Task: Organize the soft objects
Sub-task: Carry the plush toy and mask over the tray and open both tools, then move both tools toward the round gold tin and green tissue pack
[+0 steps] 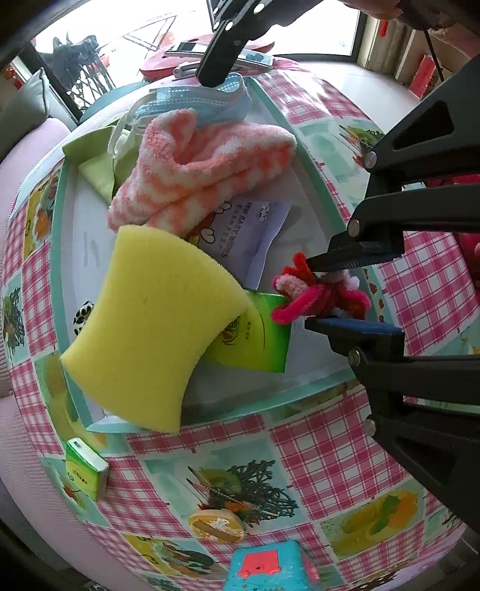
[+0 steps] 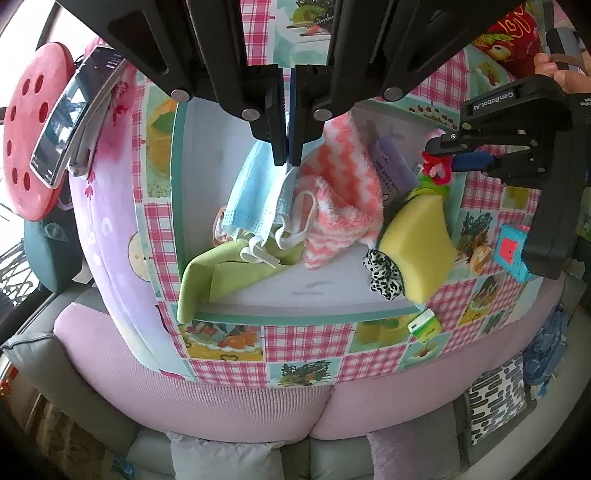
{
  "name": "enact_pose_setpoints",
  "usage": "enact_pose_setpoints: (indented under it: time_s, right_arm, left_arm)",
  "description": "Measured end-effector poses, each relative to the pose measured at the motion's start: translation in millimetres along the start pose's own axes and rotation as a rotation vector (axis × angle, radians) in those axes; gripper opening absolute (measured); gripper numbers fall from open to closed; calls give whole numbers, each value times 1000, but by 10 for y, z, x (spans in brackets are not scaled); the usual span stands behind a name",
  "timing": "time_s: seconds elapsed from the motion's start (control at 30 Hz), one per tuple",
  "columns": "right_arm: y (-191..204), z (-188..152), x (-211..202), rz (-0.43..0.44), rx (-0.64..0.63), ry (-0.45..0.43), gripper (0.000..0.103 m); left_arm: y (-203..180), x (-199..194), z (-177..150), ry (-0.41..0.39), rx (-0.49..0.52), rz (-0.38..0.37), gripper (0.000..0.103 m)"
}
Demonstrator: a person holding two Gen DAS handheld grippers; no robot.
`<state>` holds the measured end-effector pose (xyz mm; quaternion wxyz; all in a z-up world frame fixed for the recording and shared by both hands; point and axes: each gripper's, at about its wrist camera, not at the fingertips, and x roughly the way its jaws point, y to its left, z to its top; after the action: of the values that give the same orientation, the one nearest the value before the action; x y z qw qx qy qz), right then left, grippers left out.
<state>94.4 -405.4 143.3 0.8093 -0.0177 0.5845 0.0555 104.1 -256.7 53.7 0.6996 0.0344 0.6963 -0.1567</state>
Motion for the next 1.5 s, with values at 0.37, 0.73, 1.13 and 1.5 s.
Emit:
enact_pose_setpoints:
  time_s: [0.37,0.73,1.13,1.5]
  right_arm:
    - [133,11,-124,-25,-38,-10,2]
    - [308,45,-231,-33,-57,-27,62]
    - [564,28,-259,-29,-94,-37,103]
    - [745,100,-467,-36,-92,-119,103]
  left_arm:
    - [100,-346,-50,-64,-4,-1,57]
    - [430,-624,-178,-152,-78,87,86]
    - [832,-628,-315,-174,-217,133,86]
    - [1082,-951,-403,-238,-241,147,86]
